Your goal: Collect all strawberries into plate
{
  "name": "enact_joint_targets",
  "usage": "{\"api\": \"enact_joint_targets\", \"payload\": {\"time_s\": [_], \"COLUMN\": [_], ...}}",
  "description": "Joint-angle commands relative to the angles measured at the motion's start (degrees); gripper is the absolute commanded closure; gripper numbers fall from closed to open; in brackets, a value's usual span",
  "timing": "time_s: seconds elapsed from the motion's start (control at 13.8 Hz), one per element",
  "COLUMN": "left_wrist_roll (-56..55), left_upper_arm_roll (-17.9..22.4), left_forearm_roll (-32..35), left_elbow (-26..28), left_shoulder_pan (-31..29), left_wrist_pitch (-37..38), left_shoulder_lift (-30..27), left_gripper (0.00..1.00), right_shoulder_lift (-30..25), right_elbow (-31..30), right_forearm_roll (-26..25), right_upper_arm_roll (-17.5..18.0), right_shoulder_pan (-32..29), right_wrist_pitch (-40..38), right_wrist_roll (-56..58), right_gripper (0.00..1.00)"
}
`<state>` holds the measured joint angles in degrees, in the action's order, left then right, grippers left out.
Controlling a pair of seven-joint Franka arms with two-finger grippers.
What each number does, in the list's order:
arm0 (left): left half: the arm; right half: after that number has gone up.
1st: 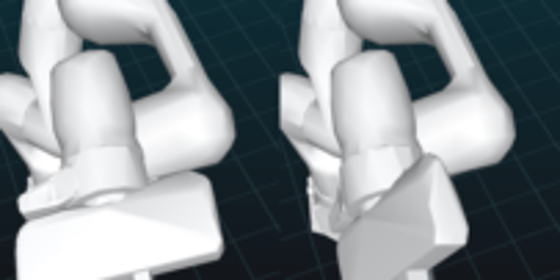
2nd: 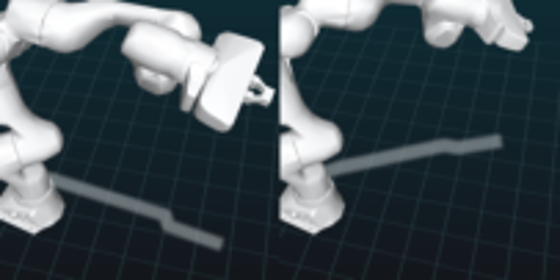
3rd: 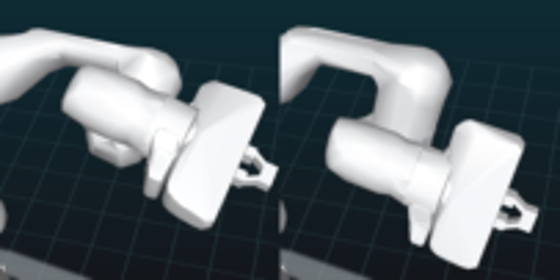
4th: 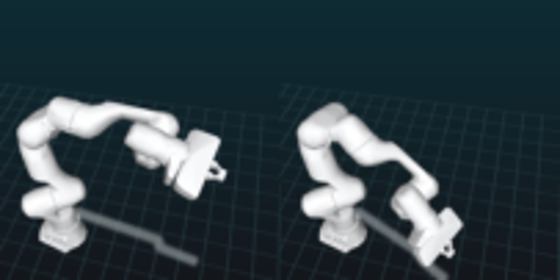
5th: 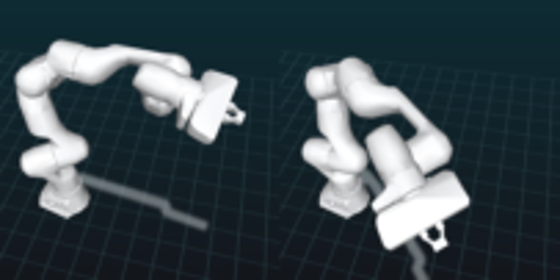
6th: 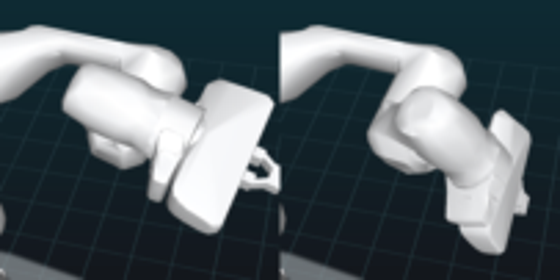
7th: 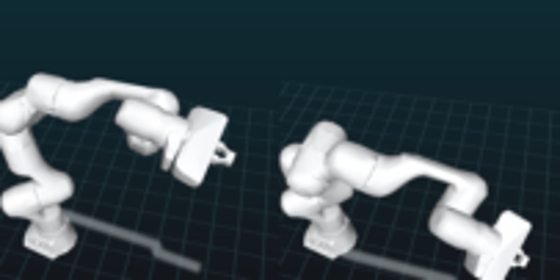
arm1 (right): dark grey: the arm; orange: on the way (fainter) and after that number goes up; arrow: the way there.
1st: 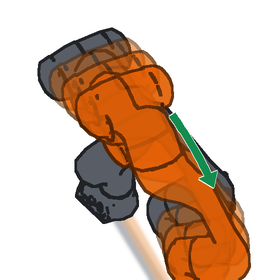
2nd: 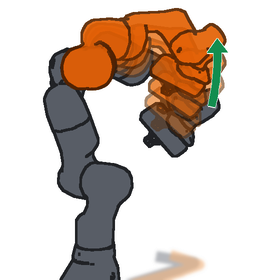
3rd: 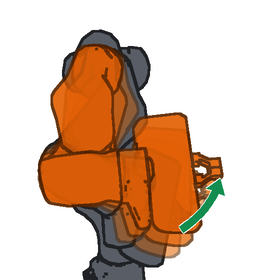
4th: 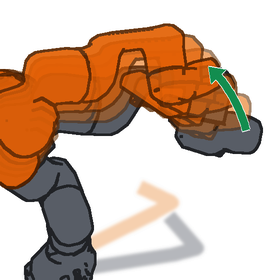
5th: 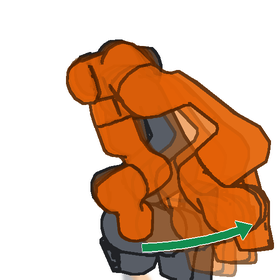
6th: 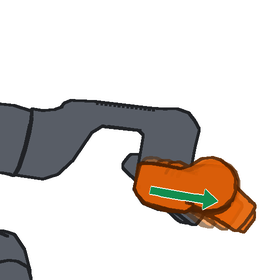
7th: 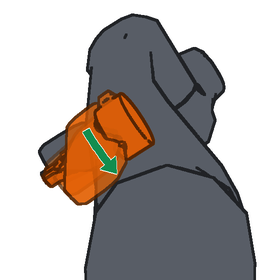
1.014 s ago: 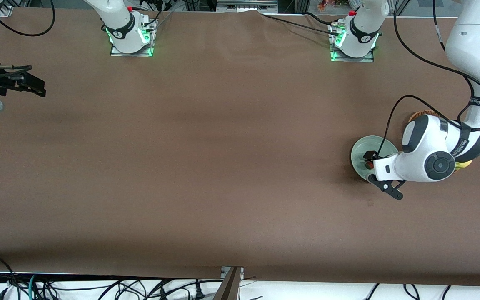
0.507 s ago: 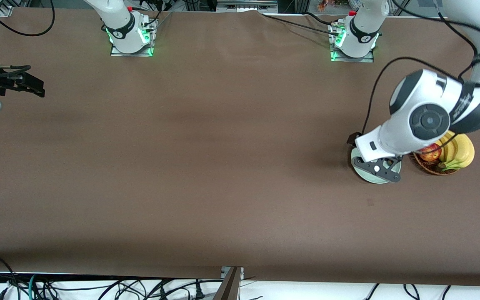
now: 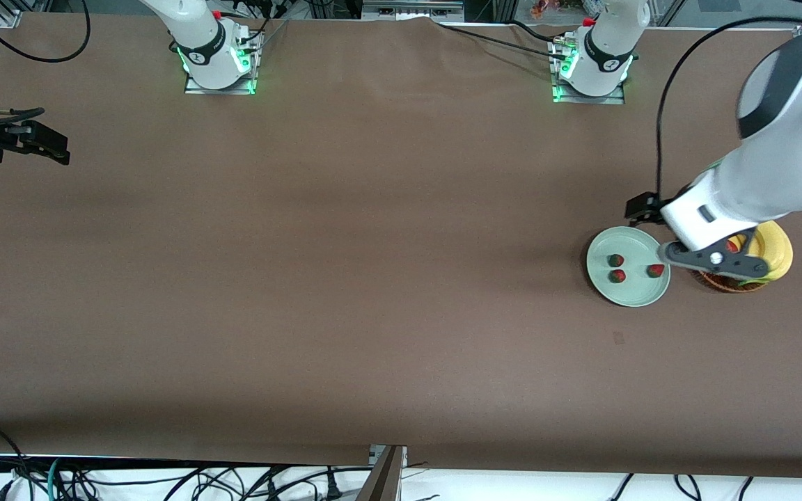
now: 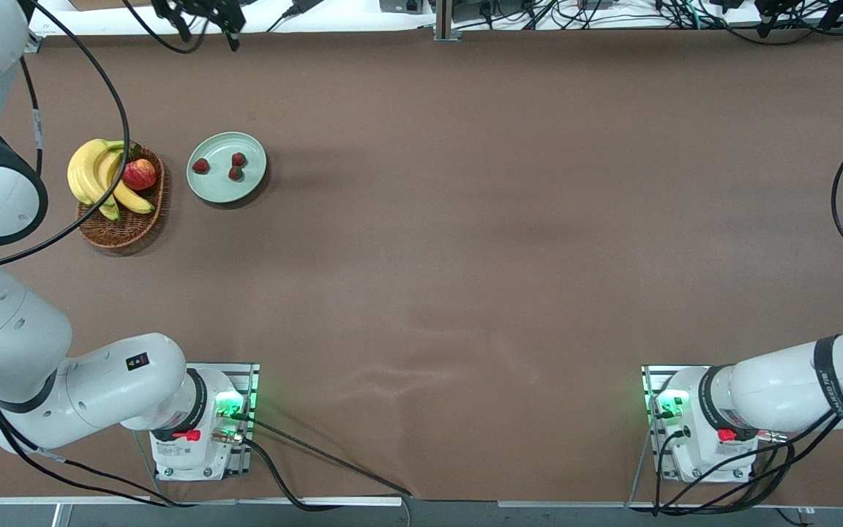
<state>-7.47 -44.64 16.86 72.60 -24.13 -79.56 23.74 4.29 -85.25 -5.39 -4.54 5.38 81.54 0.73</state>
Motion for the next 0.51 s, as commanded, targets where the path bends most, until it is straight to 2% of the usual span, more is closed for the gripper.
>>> {"api": "enact_joint_targets", "payload": {"time_s": [0.0,0.07,0.14,0.22,0.29,0.43], "left_wrist_roll": [0.2,0.3,0.4,0.4,0.4,0.4], "left_upper_arm_roll": [2.5,6.5,14.3,22.0,27.6,34.2], "left_forearm_roll": [-2.6,-4.5,-8.0,-11.8,-14.7,-17.6], "left_elbow": [-5.0,-4.7,-4.0,-1.0,3.0,11.3], "left_shoulder_pan": [1.0,3.6,8.2,13.1,16.3,20.2], "left_wrist_pitch": [4.1,4.1,3.7,1.6,-1.6,-8.4], "left_shoulder_lift": [-1.3,-2.6,-4.9,-7.9,-10.4,-15.1], "left_gripper": [0.00,0.00,0.00,0.00,0.00,0.00], "right_shoulder_lift": [0.9,0.9,0.9,0.9,0.9,0.9], "right_elbow": [1.9,1.9,1.9,1.9,1.9,1.9], "right_forearm_roll": [0.6,0.6,0.7,0.7,0.7,0.7], "right_upper_arm_roll": [-0.1,-0.1,-0.1,-0.1,-0.1,-0.1], "right_shoulder_pan": [0.0,0.0,-0.1,-0.1,-0.1,-0.1], "right_wrist_pitch": [-1.2,-1.2,-1.3,-1.2,-1.2,-1.2], "right_wrist_roll": [0.7,0.7,0.7,0.7,0.7,0.4], "right_gripper": [0.00,0.00,0.00,0.00,0.00,0.00]}}
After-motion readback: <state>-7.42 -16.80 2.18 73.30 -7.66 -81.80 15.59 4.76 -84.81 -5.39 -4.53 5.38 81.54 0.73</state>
